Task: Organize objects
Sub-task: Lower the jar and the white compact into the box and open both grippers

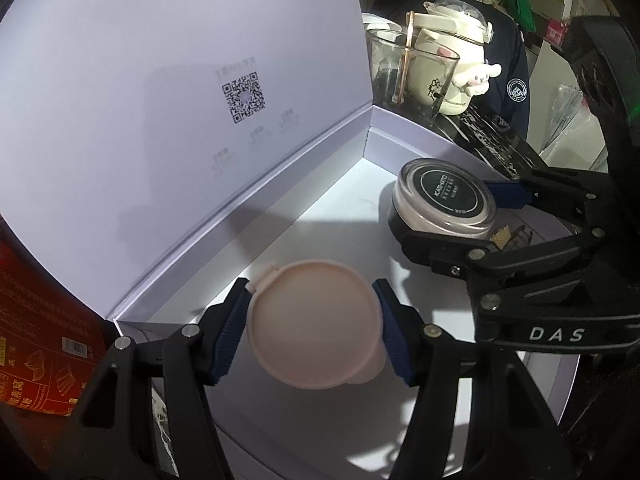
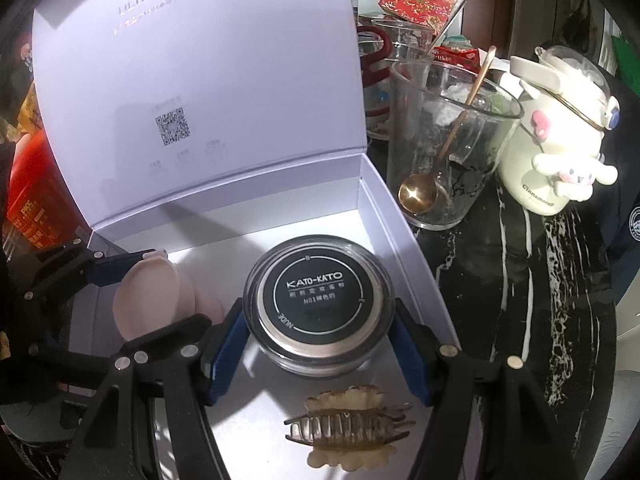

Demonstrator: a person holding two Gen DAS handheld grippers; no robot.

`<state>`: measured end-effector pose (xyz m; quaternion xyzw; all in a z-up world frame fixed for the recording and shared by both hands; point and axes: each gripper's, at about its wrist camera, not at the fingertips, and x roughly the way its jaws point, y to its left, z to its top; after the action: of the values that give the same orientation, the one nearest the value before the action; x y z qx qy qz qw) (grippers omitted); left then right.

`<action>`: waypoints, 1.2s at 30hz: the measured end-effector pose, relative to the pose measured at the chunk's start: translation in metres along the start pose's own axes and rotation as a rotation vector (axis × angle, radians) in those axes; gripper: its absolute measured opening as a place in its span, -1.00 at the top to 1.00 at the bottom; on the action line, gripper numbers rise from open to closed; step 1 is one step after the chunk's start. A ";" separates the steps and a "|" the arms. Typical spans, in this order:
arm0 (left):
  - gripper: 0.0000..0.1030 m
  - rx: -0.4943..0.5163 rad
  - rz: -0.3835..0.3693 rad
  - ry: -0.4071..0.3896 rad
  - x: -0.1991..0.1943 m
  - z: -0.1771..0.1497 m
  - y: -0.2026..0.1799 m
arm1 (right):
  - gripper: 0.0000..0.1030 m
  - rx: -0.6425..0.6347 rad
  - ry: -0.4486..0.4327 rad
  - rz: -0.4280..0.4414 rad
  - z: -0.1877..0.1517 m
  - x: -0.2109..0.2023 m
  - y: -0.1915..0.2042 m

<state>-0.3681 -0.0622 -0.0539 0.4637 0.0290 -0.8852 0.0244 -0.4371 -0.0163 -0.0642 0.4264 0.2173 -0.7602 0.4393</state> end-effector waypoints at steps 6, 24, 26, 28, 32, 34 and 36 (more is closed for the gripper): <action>-0.16 0.005 -0.003 0.007 0.001 -0.001 -0.002 | -0.35 0.002 0.002 -0.021 0.000 0.002 0.000; -0.16 -0.020 -0.012 -0.006 -0.006 0.001 0.001 | -0.37 0.002 -0.064 -0.049 0.004 -0.011 -0.002; -0.16 -0.023 -0.014 -0.011 -0.008 0.002 0.000 | -0.37 0.002 -0.075 -0.056 0.005 -0.014 -0.003; -0.17 -0.030 -0.015 -0.014 -0.009 0.003 0.001 | -0.37 -0.001 -0.085 -0.073 0.002 -0.020 0.000; -0.17 -0.036 -0.017 -0.019 -0.012 0.004 0.000 | -0.37 0.011 -0.104 -0.084 0.001 -0.027 -0.001; -0.17 -0.036 -0.017 -0.022 -0.014 0.005 -0.002 | -0.37 0.026 -0.113 -0.097 -0.002 -0.032 -0.003; -0.18 -0.039 -0.014 -0.027 -0.017 0.004 -0.003 | -0.37 0.038 -0.122 -0.112 -0.004 -0.036 -0.005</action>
<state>-0.3624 -0.0590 -0.0379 0.4510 0.0490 -0.8907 0.0276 -0.4305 0.0070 -0.0365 0.3748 0.1990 -0.8121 0.4005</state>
